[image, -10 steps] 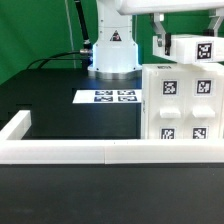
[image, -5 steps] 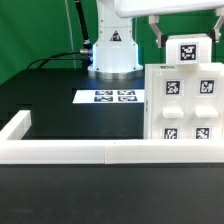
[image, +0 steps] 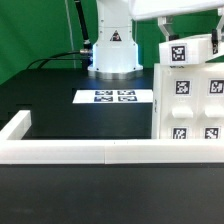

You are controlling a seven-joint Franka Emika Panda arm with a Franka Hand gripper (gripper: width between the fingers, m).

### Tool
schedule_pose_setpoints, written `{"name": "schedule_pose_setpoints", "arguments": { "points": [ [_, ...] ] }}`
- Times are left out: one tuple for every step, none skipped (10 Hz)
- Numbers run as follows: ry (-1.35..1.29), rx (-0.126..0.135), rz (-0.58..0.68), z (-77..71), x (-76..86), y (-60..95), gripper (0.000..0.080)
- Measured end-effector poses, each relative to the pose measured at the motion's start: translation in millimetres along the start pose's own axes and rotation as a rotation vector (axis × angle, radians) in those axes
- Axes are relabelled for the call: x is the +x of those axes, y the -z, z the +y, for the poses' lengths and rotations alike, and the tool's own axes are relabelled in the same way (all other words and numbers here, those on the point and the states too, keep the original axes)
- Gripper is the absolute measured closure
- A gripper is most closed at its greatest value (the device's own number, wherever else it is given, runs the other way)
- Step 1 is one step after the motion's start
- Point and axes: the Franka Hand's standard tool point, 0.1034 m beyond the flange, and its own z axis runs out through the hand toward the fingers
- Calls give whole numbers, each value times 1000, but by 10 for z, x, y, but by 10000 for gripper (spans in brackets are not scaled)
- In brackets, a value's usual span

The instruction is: Assemble cabinet

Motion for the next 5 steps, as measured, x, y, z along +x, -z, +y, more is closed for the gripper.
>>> {"name": "schedule_pose_setpoints", "arguments": {
  "points": [
    [-86, 6, -4, -1, 5, 2, 240],
    [-137, 7, -6, 3, 9, 1, 239],
    [-246, 12, -12, 2, 8, 2, 239],
    [-336, 12, -14, 6, 12, 1, 239],
    [-405, 15, -18, 7, 14, 1, 240]
  ]
}}
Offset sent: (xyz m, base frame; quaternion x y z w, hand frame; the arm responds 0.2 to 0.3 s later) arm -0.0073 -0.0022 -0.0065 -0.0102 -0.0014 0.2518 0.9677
